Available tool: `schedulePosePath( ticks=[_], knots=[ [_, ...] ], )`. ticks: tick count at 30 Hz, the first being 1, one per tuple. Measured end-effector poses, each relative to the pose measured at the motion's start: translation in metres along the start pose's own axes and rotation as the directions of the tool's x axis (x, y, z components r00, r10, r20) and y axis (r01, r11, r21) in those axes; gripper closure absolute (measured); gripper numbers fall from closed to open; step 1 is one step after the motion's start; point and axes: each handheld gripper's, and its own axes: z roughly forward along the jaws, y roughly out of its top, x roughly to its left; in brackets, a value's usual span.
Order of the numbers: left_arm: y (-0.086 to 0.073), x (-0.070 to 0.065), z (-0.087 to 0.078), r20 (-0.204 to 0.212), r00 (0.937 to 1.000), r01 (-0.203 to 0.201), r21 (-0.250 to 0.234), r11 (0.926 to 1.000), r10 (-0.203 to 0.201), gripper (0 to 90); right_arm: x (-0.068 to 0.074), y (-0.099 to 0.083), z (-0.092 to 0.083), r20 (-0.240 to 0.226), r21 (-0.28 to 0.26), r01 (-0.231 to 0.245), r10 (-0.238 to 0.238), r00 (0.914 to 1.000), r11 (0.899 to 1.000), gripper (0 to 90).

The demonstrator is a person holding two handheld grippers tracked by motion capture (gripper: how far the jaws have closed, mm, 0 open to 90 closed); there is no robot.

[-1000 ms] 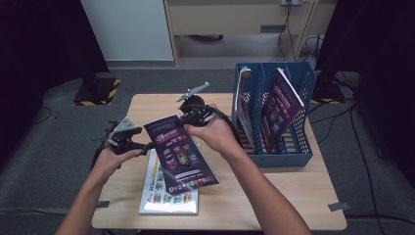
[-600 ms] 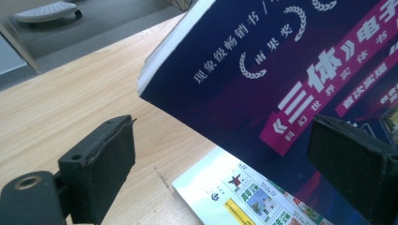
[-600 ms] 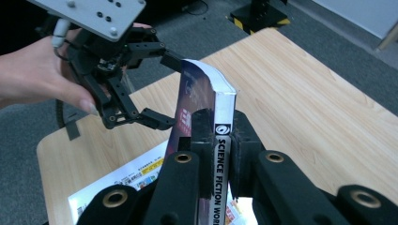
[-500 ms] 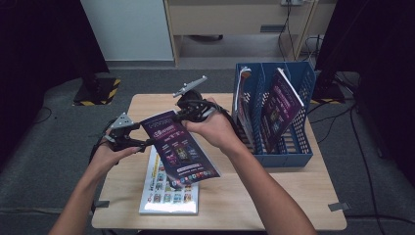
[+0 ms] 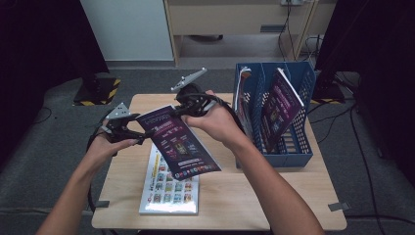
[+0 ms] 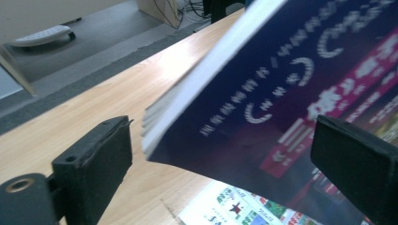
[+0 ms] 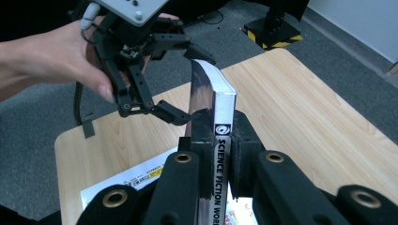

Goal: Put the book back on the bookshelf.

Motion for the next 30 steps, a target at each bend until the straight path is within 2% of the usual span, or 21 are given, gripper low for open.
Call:
schedulePosePath(
  ticks=[7,9,12,14,15,20,23,27,30],
  knots=[
    [0.01,0.006,-0.002,0.027,0.9996,0.002,-0.023,0.9997,-0.002,4.5,0.004,0.007,-0.009,0.001,-0.001,0.024,-0.024,0.9997,1.0,83.1],
    [0.013,0.008,-0.003,0.036,0.9993,0.014,-0.035,0.9993,-0.012,4.7,0.005,0.009,-0.01,0.004,0.002,0.032,-0.032,0.9995,0.999,83.1],
    [0.017,0.008,-0.002,0.078,0.9966,0.031,-0.047,0.9984,-0.027,5.7,0.006,0.011,-0.009,0.002,0.008,0.041,-0.041,0.9992,0.999,83.1],
    [0.018,0.007,-0.002,0.091,0.9955,0.03,-0.049,0.9983,-0.026,6.9,0.007,0.012,-0.008,0.002,0.011,0.049,-0.049,0.9988,0.999,83.1],
    [0.018,0.005,-0.002,0.103,0.9947,0.012,-0.048,0.9988,-0.007,6.9,0.007,0.013,-0.007,0.003,0.013,0.045,-0.046,0.999,0.999,83.1],
    [0.017,0.006,-0.002,0.098,0.995,-0.015,-0.03,0.9994,0.018,17.5,0.007,0.016,-0.001,0.004,0.02,0.052,-0.052,0.9986,0.998,83.1],
    [0.015,0.008,-0.004,0.093,0.9956,-0.008,-0.036,0.9993,0.011,27.1,0.006,0.016,0.0,0.008,0.023,0.05,-0.051,0.9987,0.998,83.0],
    [0.011,0.01,-0.006,0.088,0.9961,0.016,-0.039,0.9991,-0.012,47.4,0.004,0.015,0.002,0.012,0.031,0.043,-0.044,0.999,0.999,83.1],
    [0.008,0.006,-0.004,0.09,0.9959,0.008,-0.034,0.9994,-0.005,56.4,0.005,0.014,0.005,0.014,0.037,0.043,-0.043,0.999,0.998,83.0]
  ],
)
